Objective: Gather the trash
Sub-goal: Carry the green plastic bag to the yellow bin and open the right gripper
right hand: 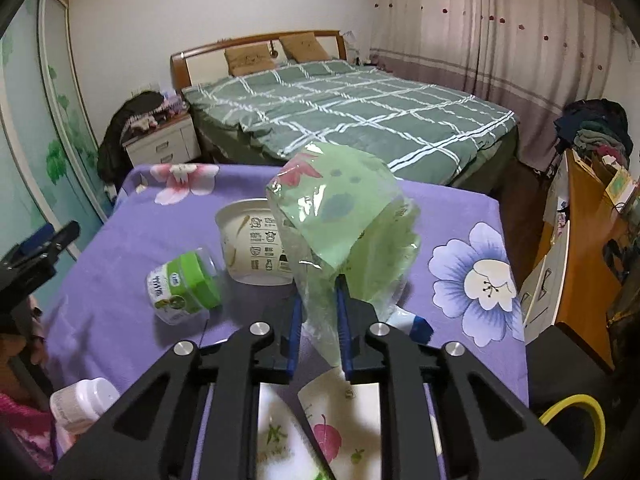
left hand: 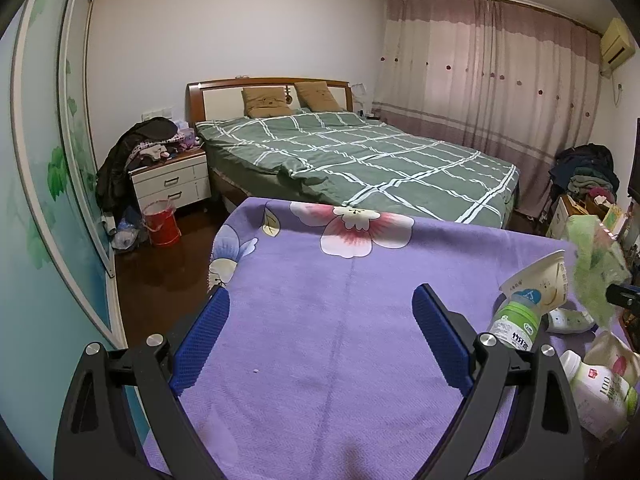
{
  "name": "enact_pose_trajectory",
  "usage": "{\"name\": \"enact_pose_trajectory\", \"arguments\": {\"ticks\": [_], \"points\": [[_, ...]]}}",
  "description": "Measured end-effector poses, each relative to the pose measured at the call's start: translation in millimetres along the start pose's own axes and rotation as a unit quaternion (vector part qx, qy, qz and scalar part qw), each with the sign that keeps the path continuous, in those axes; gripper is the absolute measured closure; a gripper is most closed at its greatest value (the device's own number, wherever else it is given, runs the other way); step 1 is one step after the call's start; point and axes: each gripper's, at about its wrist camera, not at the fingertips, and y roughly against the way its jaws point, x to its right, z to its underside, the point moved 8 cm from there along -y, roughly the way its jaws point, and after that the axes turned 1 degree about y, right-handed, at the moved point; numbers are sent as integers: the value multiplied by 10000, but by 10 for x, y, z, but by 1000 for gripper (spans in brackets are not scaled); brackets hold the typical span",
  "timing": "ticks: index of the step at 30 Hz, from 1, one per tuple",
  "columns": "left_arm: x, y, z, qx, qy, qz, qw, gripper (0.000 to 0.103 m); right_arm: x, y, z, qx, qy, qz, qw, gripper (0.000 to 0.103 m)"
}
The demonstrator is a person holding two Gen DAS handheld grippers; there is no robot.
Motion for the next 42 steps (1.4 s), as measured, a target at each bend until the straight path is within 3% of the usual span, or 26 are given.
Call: {"name": "enact_pose_trajectory", "arguments": {"ticks": [13,21,28,34,42], "points": [[26,2,19,-22,-26,10,10000,12,379,622,220,389,-523,34,9979,88],[23,4,16,-19,-27,5,10000,12,913,1193,557,622,-898,600,9922,88],[72,15,21,-13,-47,35,10000,12,1655,1340,1123,288,-1580,1321,9781,87],[117,21,28,-21,-79,56,10000,12,2187,1216,1604,-259,-2019,1895,9605,84],[146,18,32,-32,-95,73,9999,12,2472,1249,1878,-535,-2206,2587,9389,70]]}}
